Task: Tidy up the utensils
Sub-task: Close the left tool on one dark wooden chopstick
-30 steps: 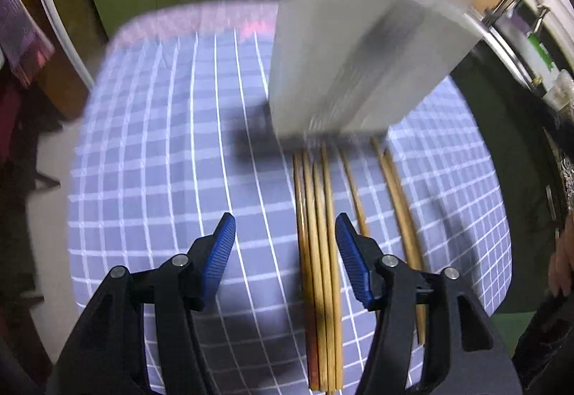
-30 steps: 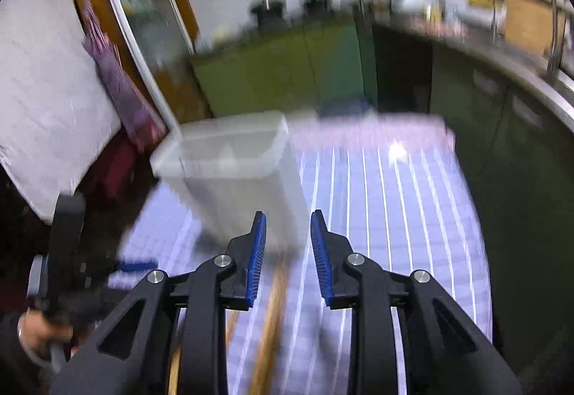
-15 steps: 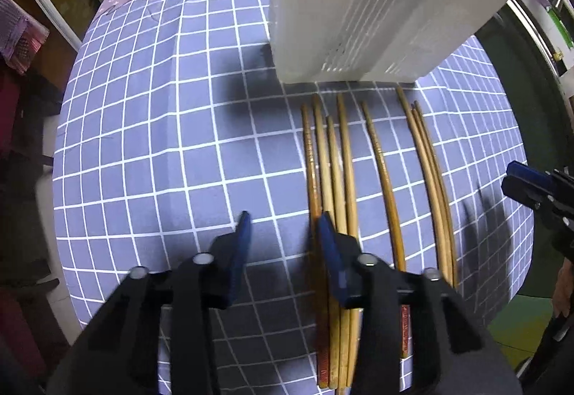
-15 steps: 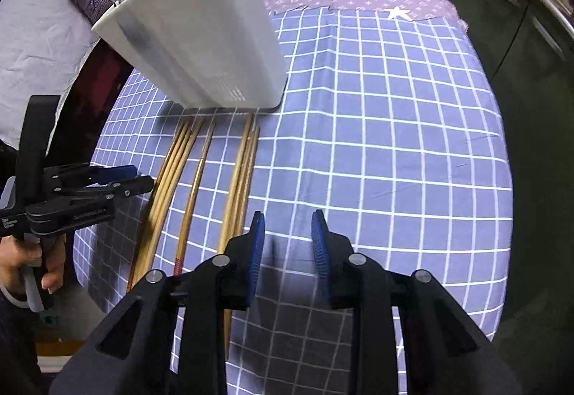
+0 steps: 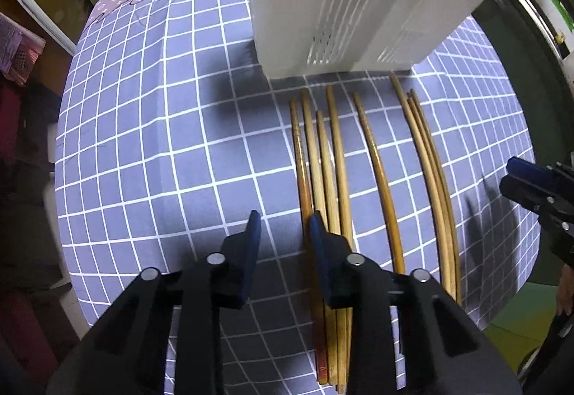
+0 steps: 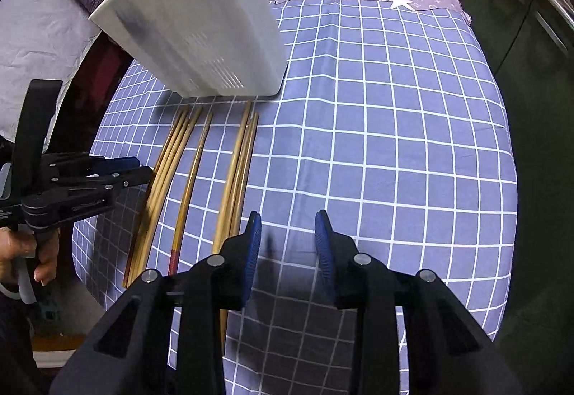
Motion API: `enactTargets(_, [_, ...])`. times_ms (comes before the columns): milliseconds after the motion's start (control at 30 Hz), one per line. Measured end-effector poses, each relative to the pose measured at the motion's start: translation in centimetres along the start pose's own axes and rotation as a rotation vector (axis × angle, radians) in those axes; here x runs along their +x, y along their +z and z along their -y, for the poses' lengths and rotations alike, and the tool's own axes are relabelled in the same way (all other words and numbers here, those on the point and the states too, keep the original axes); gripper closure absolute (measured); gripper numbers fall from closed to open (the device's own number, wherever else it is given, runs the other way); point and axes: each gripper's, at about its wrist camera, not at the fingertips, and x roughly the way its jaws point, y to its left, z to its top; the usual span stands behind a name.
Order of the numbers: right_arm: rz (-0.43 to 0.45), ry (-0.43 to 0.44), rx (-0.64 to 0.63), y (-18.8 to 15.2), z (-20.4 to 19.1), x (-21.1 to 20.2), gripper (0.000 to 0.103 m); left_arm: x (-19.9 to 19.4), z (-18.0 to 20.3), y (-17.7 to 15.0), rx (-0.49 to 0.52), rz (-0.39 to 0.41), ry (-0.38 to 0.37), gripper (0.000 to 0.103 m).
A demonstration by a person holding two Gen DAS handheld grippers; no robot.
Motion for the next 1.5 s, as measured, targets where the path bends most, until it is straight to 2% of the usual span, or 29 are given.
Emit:
enactTargets(167, [-0.008, -0.008, -0.006, 0.0, -0.1, 0.1, 0.069, 0.7, 2.0, 0.3, 0.023, -0.012, 0.031, 0.078])
enactTargets(267, [-0.017, -0.013, -0.012, -0.1, -0.1, 0.1, 0.069, 1.1, 2.4, 0.3, 0.034, -0.034, 0.046, 0.084])
enactTargets(600, [-0.06, -0.022, -0.01, 0.0, 0.2, 0.6, 0.068, 1.3, 3.1, 1.0, 0.067, -0.074, 0.078, 0.092])
enactTargets(767, [-0.101, -0.034, -0.026, 0.4, -0.5, 1.0, 0.068, 1.5, 4.1, 2.4, 0.061, -0.137, 0.075, 0.094])
enactTargets(867, [-0.116, -0.025, -0.025, 0.9, -0.8, 1.0, 0.068, 1.6, 4.3, 2.9, 0.054, -0.146, 0.063, 0.096])
enactTargets(1000, [-0.141, -0.01, -0.032, 1.5, -1.7, 2.0, 0.085, 1.5, 2.8, 3.0, 0.018, -0.117, 0.03, 0.096])
enactTargets(1067, [-0.157, -0.001, -0.038, 1.7, -2.3, 2.7, 0.089, 1.3, 2.3, 3.0, 0.001, -0.1, 0.026, 0.096])
enactTargets(1233, [-0.189, 0.012, -0.04, 2.5, -3.5, 4.3, 0.09, 0.5, 1.2, 2.7, 0.0, -0.068, 0.015, 0.096])
enactTargets(1500, [-0.221, -0.017, -0.053, 3.3, -4.6, 5.6, 0.09, -2.8, -0.7, 1.6, 0.011, 0.012, -0.005, 0.096])
